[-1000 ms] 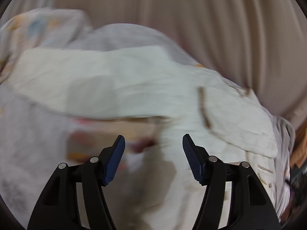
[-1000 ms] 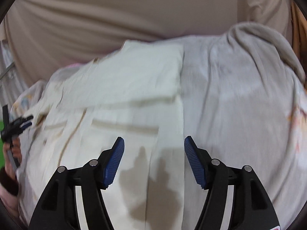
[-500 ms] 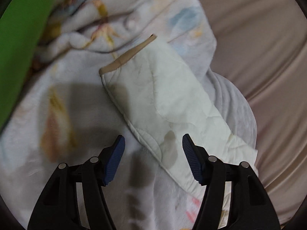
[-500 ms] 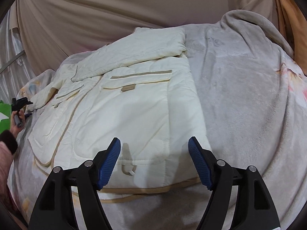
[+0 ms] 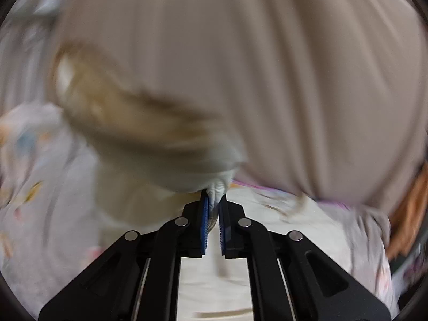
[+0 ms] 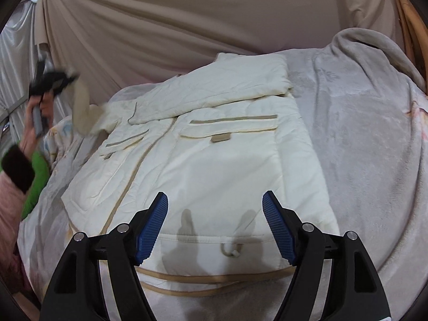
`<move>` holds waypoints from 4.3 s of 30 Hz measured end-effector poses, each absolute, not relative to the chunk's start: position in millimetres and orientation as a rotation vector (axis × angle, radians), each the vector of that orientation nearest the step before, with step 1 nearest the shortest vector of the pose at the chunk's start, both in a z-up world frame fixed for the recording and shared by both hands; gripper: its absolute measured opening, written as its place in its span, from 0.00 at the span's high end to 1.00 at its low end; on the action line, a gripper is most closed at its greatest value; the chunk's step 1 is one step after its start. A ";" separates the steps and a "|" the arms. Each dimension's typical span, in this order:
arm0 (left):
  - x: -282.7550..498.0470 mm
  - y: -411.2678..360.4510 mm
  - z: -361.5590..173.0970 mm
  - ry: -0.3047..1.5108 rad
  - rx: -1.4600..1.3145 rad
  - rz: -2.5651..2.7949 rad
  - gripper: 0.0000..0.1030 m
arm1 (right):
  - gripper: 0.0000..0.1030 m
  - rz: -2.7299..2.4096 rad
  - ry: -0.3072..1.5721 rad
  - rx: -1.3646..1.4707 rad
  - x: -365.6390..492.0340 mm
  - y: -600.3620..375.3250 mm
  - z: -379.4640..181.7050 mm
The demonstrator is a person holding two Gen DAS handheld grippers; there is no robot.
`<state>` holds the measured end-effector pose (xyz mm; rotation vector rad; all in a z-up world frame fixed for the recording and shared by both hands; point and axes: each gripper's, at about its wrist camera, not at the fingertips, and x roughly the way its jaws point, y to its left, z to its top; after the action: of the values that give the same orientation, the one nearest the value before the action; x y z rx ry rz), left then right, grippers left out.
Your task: Fold large clothes
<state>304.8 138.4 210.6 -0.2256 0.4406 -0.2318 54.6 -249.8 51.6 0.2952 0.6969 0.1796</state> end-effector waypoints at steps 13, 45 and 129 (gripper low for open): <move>252.8 -118.0 46.6 0.748 0.188 -0.501 0.50 | 0.30 0.184 0.718 0.317 52.6 -258.8 56.5; 350.8 111.9 23.0 0.779 0.120 0.074 0.78 | 0.95 0.192 0.510 0.308 293.4 -281.9 144.2; 170.5 91.9 101.2 0.719 0.002 -0.237 0.58 | 0.31 0.125 0.777 0.475 179.9 -296.5 102.5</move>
<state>170.5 91.9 101.2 0.0017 0.7190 -0.2374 179.9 -296.5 102.5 0.4753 0.7768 0.1251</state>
